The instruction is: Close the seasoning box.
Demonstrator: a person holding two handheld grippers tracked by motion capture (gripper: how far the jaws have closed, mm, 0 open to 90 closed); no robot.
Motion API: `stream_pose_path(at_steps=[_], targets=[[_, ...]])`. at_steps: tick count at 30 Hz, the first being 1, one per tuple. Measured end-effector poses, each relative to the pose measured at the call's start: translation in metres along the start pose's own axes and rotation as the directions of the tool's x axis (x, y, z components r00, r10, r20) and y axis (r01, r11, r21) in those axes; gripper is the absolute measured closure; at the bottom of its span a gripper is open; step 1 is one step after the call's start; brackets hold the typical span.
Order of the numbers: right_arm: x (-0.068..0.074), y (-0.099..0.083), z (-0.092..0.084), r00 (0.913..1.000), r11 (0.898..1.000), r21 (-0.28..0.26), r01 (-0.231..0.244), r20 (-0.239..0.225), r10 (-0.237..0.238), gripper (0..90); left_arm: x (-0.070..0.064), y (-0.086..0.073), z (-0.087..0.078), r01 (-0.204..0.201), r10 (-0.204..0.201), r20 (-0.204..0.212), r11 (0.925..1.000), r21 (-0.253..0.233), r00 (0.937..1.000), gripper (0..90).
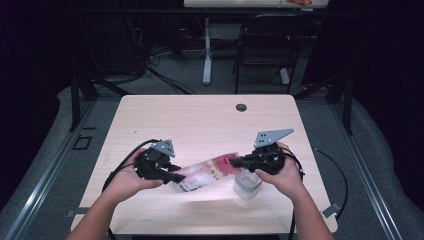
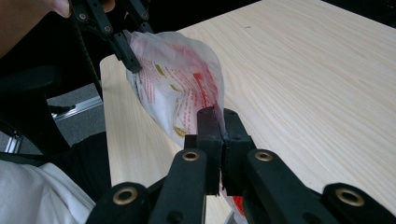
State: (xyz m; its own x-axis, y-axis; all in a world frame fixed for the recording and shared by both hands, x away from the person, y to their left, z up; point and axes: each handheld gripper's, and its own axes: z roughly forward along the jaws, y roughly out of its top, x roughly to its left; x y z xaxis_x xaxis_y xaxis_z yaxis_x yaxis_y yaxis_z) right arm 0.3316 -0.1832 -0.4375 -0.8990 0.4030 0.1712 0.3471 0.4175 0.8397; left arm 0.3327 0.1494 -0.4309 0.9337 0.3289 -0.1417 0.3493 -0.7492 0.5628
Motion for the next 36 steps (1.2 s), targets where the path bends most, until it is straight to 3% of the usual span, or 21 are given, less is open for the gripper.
stream_pose_path(at_steps=[17, 25, 36], targets=[[-0.002, -0.001, -0.006, 0.9995, 1.000, 0.011, -0.002, 0.031, 0.001, 83.2, -0.002, 0.015, -0.011, -0.014, 0.014, -0.019, 0.9998, 0.011, 0.9997, 70.3], [-0.001, 0.001, -0.015, 0.9991, 1.000, -0.025, -0.004, 0.042, 0.005, 79.7, -0.003, 0.018, -0.013, -0.009, 0.009, -0.020, 0.9999, 0.015, 0.9998, 71.0], [0.001, 0.002, -0.019, 0.9990, 0.999, -0.037, 0.001, 0.044, 0.001, 86.4, -0.005, 0.025, -0.017, -0.023, 0.023, -0.027, 0.9995, 0.024, 0.9994, 71.7]])
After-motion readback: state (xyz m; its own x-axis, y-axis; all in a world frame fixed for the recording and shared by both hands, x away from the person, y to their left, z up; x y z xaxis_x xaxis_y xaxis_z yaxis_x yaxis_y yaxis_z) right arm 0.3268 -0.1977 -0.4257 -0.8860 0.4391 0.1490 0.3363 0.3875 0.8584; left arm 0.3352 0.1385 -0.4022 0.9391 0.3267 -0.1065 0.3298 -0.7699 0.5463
